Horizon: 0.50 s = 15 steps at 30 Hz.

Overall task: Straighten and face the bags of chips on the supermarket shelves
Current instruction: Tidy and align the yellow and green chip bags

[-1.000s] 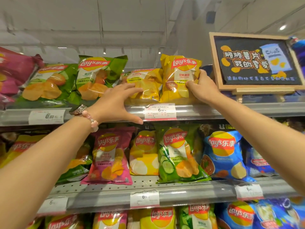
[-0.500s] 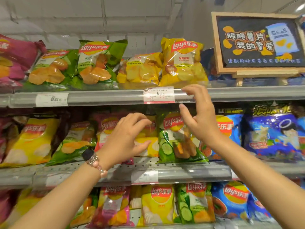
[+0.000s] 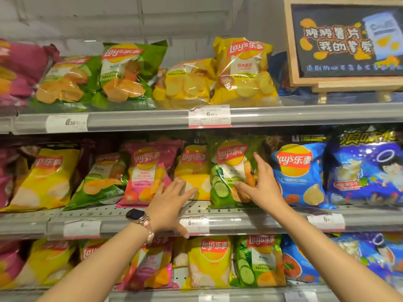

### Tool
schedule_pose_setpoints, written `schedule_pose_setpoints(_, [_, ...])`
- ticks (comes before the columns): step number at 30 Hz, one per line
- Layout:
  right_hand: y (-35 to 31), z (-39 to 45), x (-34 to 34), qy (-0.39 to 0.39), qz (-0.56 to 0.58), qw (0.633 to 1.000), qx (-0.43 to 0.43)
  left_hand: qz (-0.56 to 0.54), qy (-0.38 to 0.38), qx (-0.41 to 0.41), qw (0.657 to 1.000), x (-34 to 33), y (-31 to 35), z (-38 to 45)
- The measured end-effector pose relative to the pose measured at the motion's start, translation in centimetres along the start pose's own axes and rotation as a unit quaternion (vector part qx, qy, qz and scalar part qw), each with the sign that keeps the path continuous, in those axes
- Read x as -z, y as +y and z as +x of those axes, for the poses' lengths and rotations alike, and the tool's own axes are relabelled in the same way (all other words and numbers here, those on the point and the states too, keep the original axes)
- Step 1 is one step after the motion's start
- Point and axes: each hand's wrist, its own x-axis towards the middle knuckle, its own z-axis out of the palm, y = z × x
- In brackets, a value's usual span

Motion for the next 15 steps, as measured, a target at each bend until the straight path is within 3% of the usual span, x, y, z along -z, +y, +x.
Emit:
schedule_pose_setpoints(6, [1.1, 0.2, -0.9, -0.039, 0.098, 0.993, -0.045, -0.003, -0.026, -0.004, 1.000, 0.4, 0.2, 0.6])
schedule_pose_setpoints(11, [0.9, -0.3, -1.7, -0.010, 0.165, 0.986, -0.031, -0.009, -0.034, -0.004, 0.999, 0.6, 0.1, 0.6])
schedule_pose_setpoints(15, [-0.4, -0.9, -1.5, 0.001, 0.209, 0.978, -0.015, -0.024, 0.010, -0.018, 0.999, 0.3, -0.2, 0.0])
